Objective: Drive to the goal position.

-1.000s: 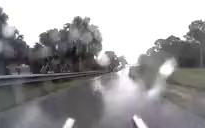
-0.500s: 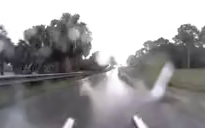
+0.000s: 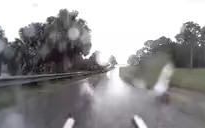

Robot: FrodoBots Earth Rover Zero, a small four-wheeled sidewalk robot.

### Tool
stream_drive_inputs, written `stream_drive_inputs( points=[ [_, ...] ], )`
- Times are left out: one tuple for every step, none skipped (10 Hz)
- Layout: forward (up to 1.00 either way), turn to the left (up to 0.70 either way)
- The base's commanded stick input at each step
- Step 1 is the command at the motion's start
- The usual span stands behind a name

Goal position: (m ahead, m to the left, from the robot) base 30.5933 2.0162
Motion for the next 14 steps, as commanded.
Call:
stream_drive_inputs(
  points=[
    [1.00, 0.00],
    [1.00, 0.00],
    [1.00, 0.00],
    [1.00, 0.00],
    [1.00, 0.00],
    [1.00, 0.00],
    [1.00, 0.00],
    [1.00, 0.00],
    [1.00, 0.00],
    [1.00, 0.00],
    [1.00, 0.00],
    [1.00, 0.00],
    [1.00, 0.00],
    [1.00, 0.00]
  ],
)
